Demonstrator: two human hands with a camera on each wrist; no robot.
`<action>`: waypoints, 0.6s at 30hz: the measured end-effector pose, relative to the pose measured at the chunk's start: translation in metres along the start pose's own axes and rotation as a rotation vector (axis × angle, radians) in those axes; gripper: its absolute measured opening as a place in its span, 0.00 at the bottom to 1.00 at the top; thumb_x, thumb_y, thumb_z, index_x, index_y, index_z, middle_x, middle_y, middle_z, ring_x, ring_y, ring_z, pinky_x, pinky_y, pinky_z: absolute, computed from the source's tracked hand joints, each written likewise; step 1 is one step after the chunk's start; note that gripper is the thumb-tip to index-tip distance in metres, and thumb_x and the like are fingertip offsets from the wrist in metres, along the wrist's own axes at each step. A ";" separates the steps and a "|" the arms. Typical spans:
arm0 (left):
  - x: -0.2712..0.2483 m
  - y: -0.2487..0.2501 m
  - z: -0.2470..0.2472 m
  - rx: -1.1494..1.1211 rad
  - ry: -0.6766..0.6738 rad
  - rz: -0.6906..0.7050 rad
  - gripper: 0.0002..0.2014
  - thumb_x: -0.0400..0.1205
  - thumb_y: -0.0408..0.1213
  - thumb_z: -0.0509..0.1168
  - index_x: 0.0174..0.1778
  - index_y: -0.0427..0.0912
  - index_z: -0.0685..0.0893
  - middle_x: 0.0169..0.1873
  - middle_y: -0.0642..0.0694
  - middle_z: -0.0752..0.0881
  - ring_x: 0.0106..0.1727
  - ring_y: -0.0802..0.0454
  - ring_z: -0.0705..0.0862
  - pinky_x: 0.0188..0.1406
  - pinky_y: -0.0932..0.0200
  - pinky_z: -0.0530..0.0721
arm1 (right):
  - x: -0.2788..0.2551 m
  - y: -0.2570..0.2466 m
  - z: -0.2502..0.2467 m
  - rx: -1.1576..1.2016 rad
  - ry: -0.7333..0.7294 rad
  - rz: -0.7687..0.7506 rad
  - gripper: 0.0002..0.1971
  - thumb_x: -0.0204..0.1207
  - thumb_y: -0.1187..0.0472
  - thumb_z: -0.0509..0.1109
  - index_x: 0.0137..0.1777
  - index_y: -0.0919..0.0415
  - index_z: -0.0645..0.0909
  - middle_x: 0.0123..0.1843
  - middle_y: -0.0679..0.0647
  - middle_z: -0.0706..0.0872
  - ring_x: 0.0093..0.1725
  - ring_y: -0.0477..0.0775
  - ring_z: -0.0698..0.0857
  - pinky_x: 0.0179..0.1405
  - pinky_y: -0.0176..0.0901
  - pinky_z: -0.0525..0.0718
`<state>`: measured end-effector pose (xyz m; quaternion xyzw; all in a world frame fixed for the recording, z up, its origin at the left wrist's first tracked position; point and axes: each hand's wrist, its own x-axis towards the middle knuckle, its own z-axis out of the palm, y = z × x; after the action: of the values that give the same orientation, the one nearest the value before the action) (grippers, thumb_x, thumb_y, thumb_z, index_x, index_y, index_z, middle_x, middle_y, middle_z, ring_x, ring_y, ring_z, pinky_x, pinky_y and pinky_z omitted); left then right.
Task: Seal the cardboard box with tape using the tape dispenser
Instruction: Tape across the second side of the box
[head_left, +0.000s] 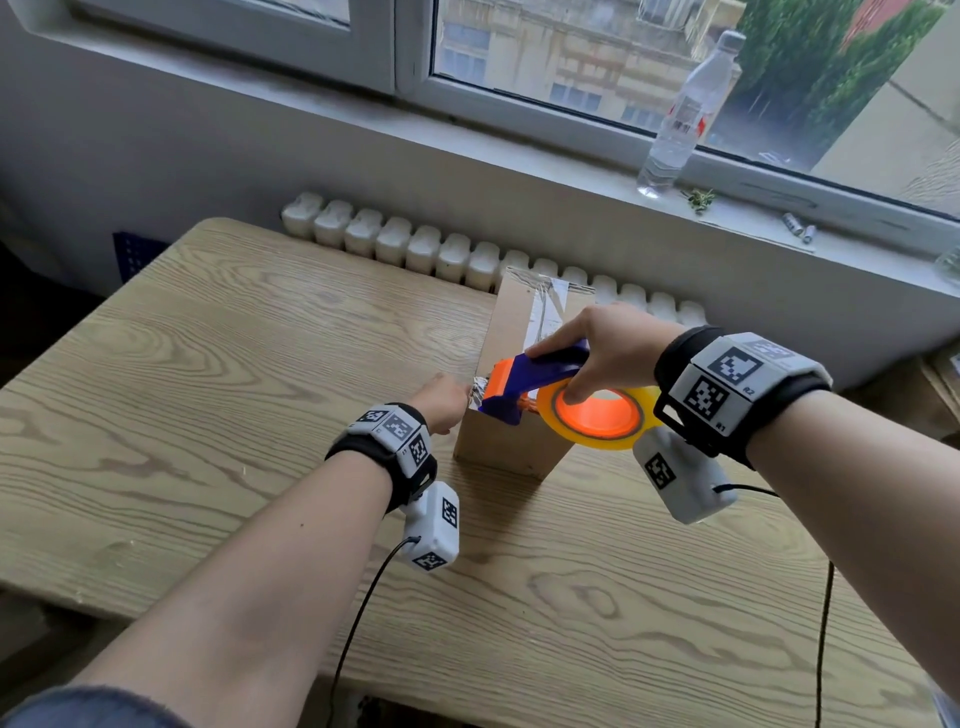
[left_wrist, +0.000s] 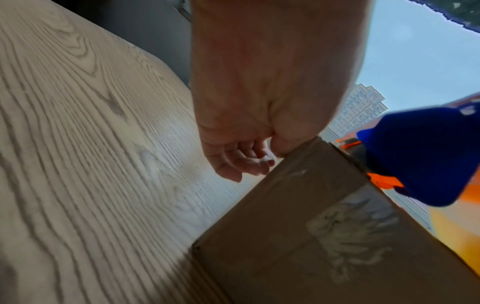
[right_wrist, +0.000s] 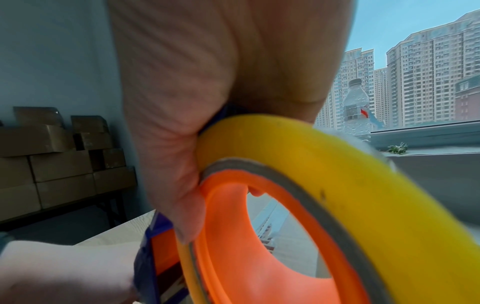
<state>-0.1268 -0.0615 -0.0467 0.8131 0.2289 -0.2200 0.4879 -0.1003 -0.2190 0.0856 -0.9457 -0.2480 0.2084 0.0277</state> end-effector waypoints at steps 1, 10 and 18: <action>0.000 -0.001 0.000 0.015 -0.005 0.005 0.19 0.89 0.35 0.45 0.67 0.29 0.75 0.60 0.33 0.78 0.57 0.42 0.79 0.60 0.46 0.82 | 0.000 0.000 0.000 -0.002 0.001 0.000 0.29 0.65 0.58 0.78 0.67 0.38 0.80 0.50 0.43 0.85 0.46 0.46 0.79 0.35 0.32 0.74; -0.003 -0.007 -0.015 0.110 0.051 -0.112 0.28 0.84 0.49 0.59 0.74 0.33 0.69 0.71 0.34 0.73 0.70 0.37 0.76 0.69 0.43 0.79 | -0.001 0.000 0.000 -0.011 0.004 0.001 0.29 0.65 0.59 0.78 0.67 0.37 0.80 0.51 0.44 0.86 0.46 0.47 0.79 0.39 0.37 0.76; -0.009 0.019 -0.032 0.007 -0.056 0.100 0.19 0.79 0.47 0.68 0.47 0.31 0.86 0.38 0.40 0.88 0.43 0.49 0.89 0.44 0.60 0.88 | 0.001 0.001 0.000 -0.025 0.012 -0.005 0.29 0.65 0.58 0.77 0.66 0.37 0.80 0.50 0.43 0.85 0.45 0.47 0.79 0.33 0.33 0.74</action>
<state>-0.1189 -0.0426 -0.0149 0.8186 0.1734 -0.2190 0.5019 -0.0991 -0.2197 0.0848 -0.9466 -0.2526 0.1996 0.0179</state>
